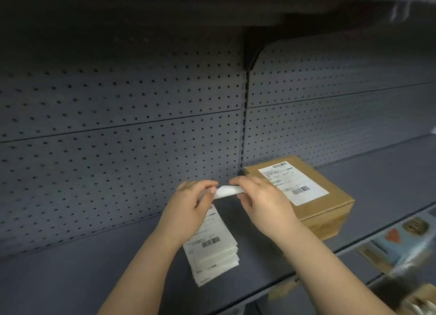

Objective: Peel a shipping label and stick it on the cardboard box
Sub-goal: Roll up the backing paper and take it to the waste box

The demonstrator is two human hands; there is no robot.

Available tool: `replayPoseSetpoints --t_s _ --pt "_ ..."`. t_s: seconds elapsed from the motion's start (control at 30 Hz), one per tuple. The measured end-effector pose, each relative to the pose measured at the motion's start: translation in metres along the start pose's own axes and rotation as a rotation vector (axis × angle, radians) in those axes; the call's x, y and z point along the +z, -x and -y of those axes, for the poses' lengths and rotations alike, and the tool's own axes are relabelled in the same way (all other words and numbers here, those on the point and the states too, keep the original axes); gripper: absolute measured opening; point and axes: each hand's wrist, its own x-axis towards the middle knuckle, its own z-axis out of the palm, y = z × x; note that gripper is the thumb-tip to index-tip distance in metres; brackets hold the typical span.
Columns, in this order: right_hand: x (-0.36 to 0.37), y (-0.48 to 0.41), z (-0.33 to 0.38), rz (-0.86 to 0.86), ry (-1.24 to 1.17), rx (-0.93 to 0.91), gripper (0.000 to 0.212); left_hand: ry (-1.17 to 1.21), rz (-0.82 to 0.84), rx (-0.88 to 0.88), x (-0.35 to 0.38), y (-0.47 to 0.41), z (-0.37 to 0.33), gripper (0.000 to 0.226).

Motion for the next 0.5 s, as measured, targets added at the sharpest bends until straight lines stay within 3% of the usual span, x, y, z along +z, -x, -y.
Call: replayPoseSetpoints --t_s 0.17,0.5 --pt "-0.071 0.022 -0.040 -0.103 0.066 0.133 0.021 0.074 0.036 0.150 0.040 -0.039 -0.064 0.028" --pt "-0.211 0.120 -0.150 -0.240 0.270 0.363 0.027 0.224 0.214 0.418 0.181 -0.075 -0.221 0.027"
